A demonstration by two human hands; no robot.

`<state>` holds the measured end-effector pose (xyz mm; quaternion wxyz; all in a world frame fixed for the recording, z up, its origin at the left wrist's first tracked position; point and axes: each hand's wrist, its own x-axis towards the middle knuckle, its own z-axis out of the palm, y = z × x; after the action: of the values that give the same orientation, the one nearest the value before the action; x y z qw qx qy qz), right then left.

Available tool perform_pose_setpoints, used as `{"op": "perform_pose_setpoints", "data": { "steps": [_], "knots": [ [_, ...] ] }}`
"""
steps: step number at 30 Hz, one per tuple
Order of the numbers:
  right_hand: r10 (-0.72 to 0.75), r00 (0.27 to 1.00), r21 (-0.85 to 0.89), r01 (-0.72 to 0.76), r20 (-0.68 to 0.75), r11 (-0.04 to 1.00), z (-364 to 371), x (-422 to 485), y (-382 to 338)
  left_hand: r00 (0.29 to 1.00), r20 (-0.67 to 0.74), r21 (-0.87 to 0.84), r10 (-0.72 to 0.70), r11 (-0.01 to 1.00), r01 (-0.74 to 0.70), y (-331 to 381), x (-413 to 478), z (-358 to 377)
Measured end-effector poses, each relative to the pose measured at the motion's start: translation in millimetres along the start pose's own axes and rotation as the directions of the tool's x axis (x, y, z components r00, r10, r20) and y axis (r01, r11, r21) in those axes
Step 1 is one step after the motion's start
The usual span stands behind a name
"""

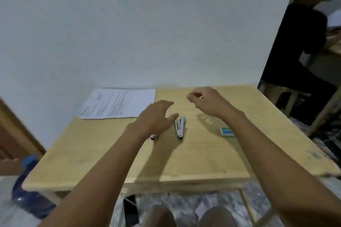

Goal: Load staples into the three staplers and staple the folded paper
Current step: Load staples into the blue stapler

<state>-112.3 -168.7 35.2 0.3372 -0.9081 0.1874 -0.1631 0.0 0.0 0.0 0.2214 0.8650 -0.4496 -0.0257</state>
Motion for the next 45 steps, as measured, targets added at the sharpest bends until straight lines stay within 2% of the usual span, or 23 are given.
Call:
{"op": "perform_pose_setpoints", "data": {
  "steps": [4, 6, 9, 13, 16, 18, 20, 24, 27, 31, 34, 36, 39, 42, 45],
  "knots": [
    [0.223, 0.975, 0.0, -0.223, -0.003, 0.975, 46, -26, 16, 0.99, 0.083, 0.16, -0.116, 0.982, 0.102, -19, -35, 35],
    [0.297, 0.955, -0.015, -0.297, -0.005, 0.955, 64, -32, 19, 0.989, 0.086, 0.158, -0.123, 0.981, 0.109, -21, -42, 42],
    [0.355, 0.932, -0.065, -0.359, -0.068, 0.931, 81, -33, 15, 0.994, 0.05, 0.157, -0.095, 0.984, 0.086, -19, -48, 45],
    [0.361, 0.919, -0.179, -0.386, -0.158, 0.905, 94, -27, 9, 0.997, 0.008, 0.144, -0.08, 0.987, 0.078, -20, -47, 50],
    [0.363, 0.917, -0.233, -0.393, -0.162, 0.889, 95, -23, 6, 0.992, -0.118, 0.008, -0.053, 0.998, 0.055, -16, -47, 50],
    [0.353, 0.92, -0.238, -0.387, -0.171, 0.891, 95, -23, 4, 0.97, -0.214, -0.219, -0.114, 0.973, 0.066, -5, -49, 48],
    [0.346, 0.922, -0.233, -0.38, -0.174, 0.895, 96, -25, 3, 0.95, -0.227, -0.443, -0.214, 0.891, 0.094, 8, -50, 47],
    [0.341, 0.926, -0.174, -0.368, -0.163, 0.914, 96, -30, 7, 0.918, -0.171, -0.6, -0.359, 0.776, 0.192, 26, -45, 52],
    [0.331, 0.929, -0.042, -0.342, -0.167, 0.939, 96, -35, 14, 0.881, -0.038, -0.663, -0.471, 0.672, 0.331, 30, -40, 59],
    [0.298, 0.936, 0.109, -0.282, -0.19, 0.953, 99, -48, 15, 0.86, 0.047, -0.745, -0.507, 0.556, 0.369, 34, -34, 64],
    [0.26, 0.937, 0.189, -0.219, -0.233, 0.957, 103, -59, 6, 0.849, 0.073, -0.763, -0.524, 0.519, 0.385, 39, -36, 59],
    [0.264, 0.926, 0.287, -0.184, -0.271, 0.94, 103, -66, 2, 0.867, 0.102, -0.802, -0.488, 0.475, 0.362, 36, -39, 57],
    [0.314, 0.924, 0.53, -0.157, -0.22, 0.833, 98, -76, 1, 0.932, 0.184, -0.898, -0.311, 0.333, 0.288, 30, -46, 49],
    [0.265, 0.955, 0.596, -0.139, -0.13, 0.791, 93, -84, 0, 0.973, 0.203, -0.901, -0.106, 0.369, 0.228, 22, -53, 39],
    [0.236, 0.964, 0.586, -0.12, -0.125, 0.802, 88, -85, -3, 0.982, 0.186, -0.876, -0.033, 0.447, 0.181, 21, -58, 32]
  ]
}}
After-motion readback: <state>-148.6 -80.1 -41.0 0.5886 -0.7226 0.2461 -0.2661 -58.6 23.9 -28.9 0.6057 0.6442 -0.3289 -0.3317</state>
